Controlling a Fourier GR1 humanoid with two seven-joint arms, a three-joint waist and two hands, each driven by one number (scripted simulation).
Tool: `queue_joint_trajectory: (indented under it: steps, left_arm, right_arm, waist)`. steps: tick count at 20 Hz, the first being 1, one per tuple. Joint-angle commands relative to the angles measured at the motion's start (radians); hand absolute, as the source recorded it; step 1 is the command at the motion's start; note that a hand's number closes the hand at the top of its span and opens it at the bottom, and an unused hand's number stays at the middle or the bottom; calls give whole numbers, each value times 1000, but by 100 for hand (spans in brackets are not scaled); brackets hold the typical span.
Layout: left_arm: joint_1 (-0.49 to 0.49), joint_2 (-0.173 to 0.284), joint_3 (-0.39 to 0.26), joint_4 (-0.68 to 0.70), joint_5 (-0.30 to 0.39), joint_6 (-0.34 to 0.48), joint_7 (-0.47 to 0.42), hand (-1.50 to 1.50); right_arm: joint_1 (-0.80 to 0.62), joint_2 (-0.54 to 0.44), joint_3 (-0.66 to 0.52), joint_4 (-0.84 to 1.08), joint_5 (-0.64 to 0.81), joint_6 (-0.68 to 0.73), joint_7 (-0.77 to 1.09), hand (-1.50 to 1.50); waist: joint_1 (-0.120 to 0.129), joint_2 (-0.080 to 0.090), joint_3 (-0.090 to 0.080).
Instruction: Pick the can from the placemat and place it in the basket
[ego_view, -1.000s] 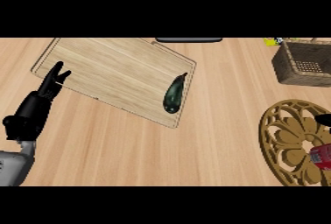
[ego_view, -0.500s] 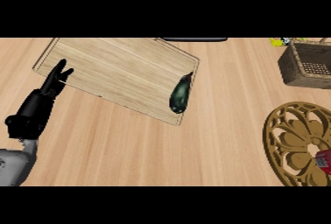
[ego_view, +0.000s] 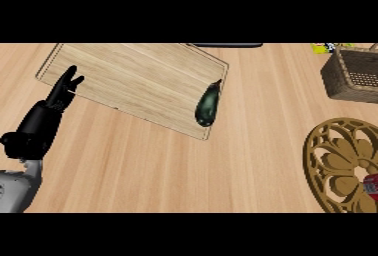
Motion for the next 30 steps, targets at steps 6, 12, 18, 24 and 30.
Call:
queue_joint_trajectory:
  steps: [6,12,18,24,30]
  left_arm:
    - [22,-25,25,39,-25,-16,-43,0]
    - [-15,-24,39,16,-31,-40,14,0]
    - [31,-55,47,4,-72,-35,-14,0]
    - [-9,-45,95,21,-61,-87,18,0]
    - [-6,-91,108,68,-88,-102,-42,0]
  right_arm:
    - [3,65,241,79,366,-101,-248,-150]
    - [10,55,367,175,531,-203,-339,-150]
    - [0,88,410,266,625,-282,-411,-150]
    - [-57,162,463,435,733,-375,-489,-150]
    - [-60,250,470,437,780,-426,-480,-150]
  waist:
    - [5,3,0]
    - [-5,0,0]
    - [-16,-4,-1]
    - [-15,-3,-1]
    - [-22,-4,-2]
